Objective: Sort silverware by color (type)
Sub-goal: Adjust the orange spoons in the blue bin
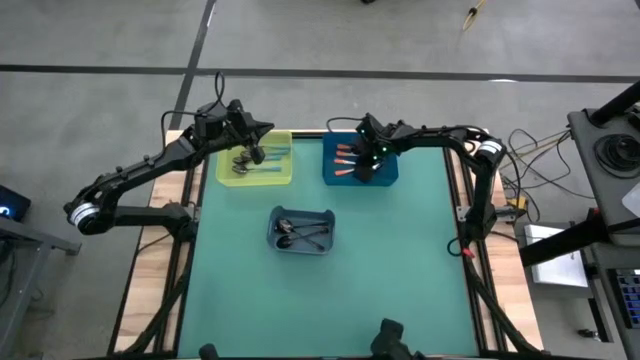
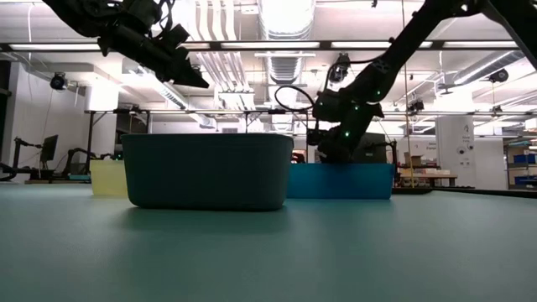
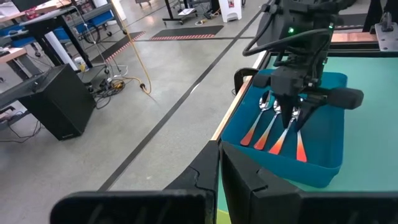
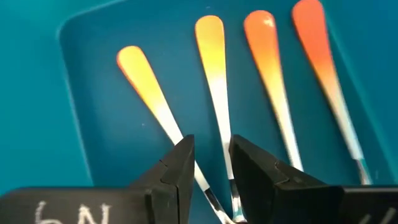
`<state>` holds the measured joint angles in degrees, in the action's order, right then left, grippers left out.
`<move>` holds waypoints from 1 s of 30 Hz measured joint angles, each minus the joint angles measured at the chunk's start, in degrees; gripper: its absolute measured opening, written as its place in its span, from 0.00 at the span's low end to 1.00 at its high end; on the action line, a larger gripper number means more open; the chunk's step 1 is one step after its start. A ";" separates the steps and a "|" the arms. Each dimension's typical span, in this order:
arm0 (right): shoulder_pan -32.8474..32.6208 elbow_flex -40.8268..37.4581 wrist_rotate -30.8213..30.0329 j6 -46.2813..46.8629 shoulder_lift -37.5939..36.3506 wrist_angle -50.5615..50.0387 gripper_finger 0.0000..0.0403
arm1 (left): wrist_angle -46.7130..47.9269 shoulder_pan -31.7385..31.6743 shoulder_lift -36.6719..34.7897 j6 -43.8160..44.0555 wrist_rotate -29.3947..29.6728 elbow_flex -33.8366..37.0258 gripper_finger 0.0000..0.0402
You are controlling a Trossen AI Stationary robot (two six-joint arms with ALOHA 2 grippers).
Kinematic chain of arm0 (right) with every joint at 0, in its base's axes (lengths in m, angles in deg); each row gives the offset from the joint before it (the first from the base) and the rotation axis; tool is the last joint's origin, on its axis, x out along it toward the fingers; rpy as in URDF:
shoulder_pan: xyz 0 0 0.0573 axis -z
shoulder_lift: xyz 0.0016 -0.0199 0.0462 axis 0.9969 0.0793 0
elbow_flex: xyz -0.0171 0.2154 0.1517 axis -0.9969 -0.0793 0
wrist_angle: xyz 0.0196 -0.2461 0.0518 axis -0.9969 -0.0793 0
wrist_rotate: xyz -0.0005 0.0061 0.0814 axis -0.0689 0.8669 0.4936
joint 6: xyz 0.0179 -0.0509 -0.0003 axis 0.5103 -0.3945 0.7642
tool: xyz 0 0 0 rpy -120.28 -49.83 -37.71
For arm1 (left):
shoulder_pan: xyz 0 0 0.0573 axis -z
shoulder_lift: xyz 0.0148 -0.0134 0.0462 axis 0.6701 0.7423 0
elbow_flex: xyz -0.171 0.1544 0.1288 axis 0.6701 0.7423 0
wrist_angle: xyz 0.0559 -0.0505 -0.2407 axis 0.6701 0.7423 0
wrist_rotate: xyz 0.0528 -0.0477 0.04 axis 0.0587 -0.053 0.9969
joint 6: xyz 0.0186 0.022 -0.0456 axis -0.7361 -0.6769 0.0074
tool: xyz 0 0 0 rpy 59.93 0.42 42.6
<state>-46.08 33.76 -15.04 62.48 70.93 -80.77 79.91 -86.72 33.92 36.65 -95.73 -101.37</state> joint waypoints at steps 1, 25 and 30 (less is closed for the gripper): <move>-0.02 0.04 -1.08 0.10 0.00 0.02 0.24 | 0.02 0.00 0.00 0.01 0.00 -0.02 0.00; 0.00 1.30 -4.90 -1.87 -1.20 0.20 0.24 | 0.04 0.00 0.00 0.01 0.00 -0.02 0.00; 0.11 1.26 -5.71 -0.94 -4.03 -1.00 0.24 | 0.04 0.00 0.00 0.00 0.00 -0.02 0.00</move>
<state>-45.97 35.02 -20.75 61.54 66.91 -81.77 79.95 -86.72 33.92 36.65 -95.73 -101.39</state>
